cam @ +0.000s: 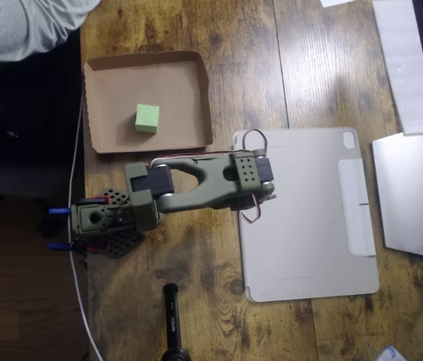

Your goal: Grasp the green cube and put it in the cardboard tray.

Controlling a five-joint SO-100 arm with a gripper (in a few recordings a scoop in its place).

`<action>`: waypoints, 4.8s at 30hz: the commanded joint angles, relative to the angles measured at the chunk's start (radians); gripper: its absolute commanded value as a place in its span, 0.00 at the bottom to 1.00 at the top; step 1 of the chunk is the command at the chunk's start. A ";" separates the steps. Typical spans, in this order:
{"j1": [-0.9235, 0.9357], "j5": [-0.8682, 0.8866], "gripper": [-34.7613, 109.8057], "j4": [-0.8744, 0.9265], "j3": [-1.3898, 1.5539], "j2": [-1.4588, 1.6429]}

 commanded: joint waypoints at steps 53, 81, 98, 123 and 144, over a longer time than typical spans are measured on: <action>0.015 0.015 0.28 -0.012 0.021 0.166; -0.005 0.025 0.25 -0.008 0.014 0.120; 0.005 0.038 0.24 -0.006 0.014 0.114; 0.011 0.055 0.24 -0.006 0.014 0.114; -0.002 0.057 0.24 -0.006 0.014 0.129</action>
